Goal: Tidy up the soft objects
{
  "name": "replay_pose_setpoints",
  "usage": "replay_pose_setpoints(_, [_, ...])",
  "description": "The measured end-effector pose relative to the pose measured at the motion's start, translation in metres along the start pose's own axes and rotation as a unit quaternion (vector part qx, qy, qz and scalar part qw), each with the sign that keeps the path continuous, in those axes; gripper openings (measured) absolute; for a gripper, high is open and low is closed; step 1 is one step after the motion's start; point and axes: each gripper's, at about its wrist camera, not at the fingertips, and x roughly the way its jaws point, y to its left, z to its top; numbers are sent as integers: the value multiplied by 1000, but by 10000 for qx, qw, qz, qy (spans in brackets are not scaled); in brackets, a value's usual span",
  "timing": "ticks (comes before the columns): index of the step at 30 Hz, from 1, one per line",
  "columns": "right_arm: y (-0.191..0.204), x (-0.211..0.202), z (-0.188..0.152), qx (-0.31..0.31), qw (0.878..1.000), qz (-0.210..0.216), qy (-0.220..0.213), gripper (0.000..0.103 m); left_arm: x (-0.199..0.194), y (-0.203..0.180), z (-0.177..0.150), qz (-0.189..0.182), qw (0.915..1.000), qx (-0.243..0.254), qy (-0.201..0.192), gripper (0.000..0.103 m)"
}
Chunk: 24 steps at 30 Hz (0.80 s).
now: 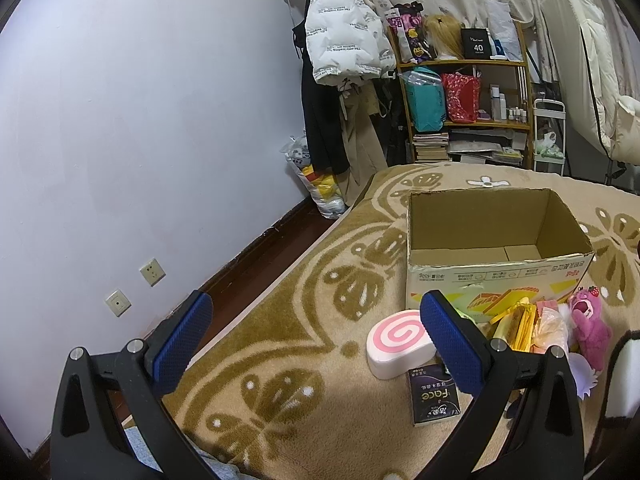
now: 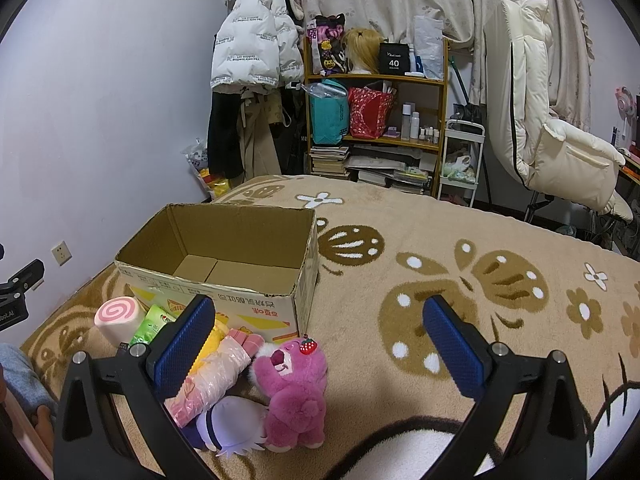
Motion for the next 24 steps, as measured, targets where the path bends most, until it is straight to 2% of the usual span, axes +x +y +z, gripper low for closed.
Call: replay_pose_setpoints(24, [3, -1, -1, -94, 9999, 48, -3, 103, 0, 0, 2, -74, 9999, 87, 19, 103])
